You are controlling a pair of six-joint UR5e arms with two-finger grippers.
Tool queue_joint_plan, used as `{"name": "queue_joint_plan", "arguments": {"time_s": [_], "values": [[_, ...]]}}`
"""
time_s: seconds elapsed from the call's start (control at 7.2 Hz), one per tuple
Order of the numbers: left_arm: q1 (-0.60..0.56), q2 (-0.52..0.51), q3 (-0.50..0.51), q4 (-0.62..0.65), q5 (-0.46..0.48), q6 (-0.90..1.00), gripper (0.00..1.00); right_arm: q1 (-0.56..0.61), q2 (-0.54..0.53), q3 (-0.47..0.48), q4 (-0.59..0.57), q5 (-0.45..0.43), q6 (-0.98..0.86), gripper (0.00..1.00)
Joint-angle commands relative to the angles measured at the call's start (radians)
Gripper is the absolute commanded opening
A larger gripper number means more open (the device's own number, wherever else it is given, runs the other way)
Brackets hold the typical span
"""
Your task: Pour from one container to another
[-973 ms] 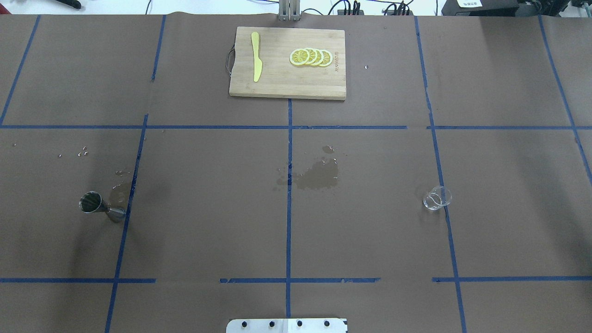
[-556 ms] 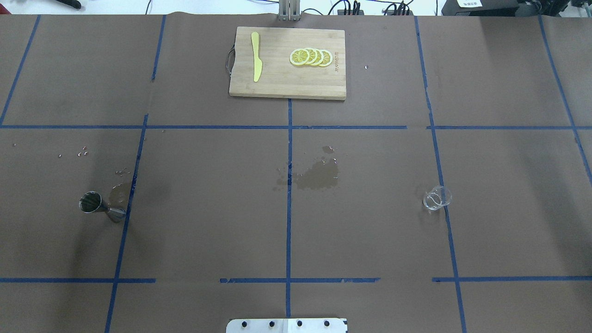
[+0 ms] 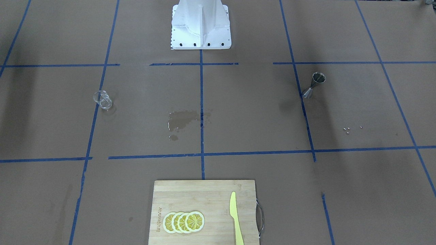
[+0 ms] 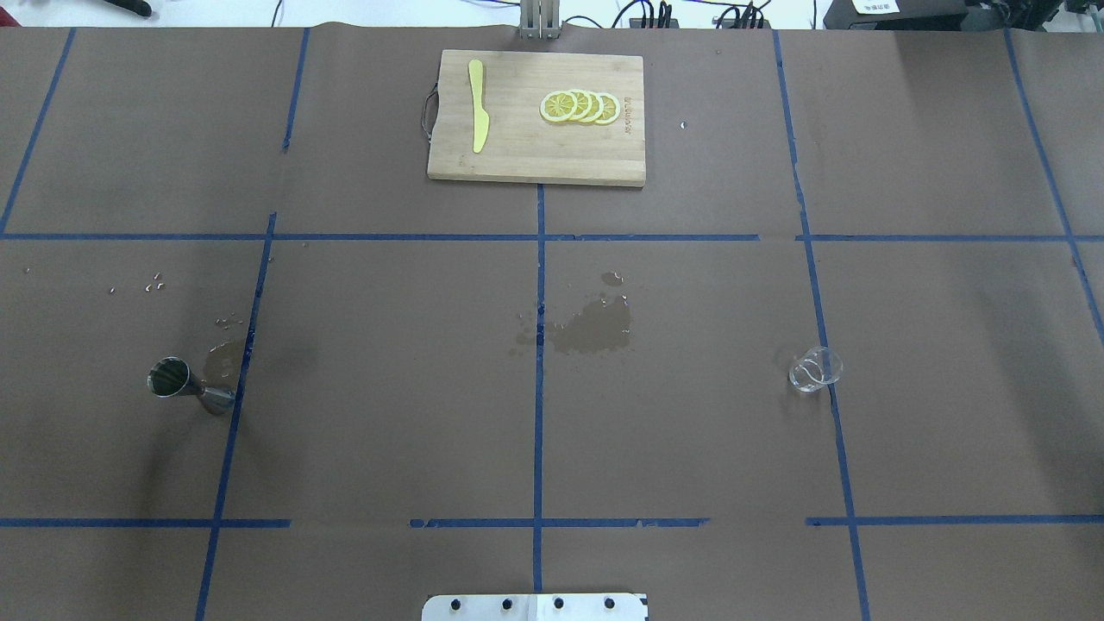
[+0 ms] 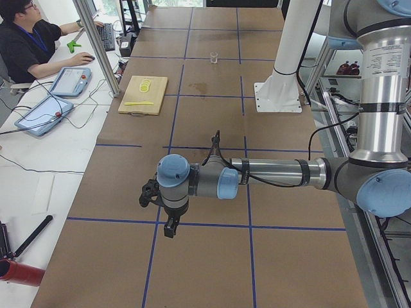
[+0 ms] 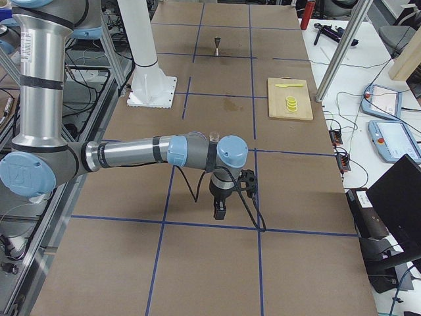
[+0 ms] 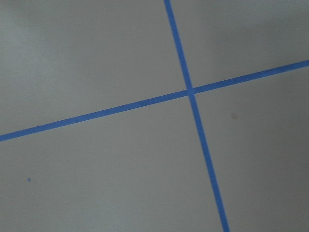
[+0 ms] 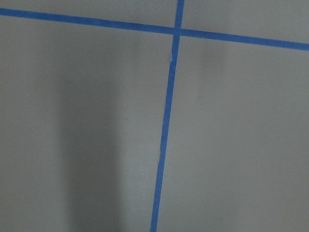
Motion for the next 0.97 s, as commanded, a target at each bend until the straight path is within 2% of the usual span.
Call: {"name": "queue_joint_plan", "arguments": {"time_s": [0.0, 0.14, 0.83], "values": [[0.0, 0.003, 0.002, 0.004, 0.014, 0.0, 1.0, 0.0, -0.02, -0.029, 0.105, 0.0, 0.001, 1.0], [0.0, 0.029, -0.006, 0.009, 0.008, -0.001, 1.0, 0.0, -0.034, -0.052, 0.171, 0.0, 0.008, 1.0], [0.0, 0.035, -0.003, 0.009, 0.01, 0.0, 1.0, -0.002, -0.034, -0.056, 0.179, 0.0, 0.026, 1.0]]}}
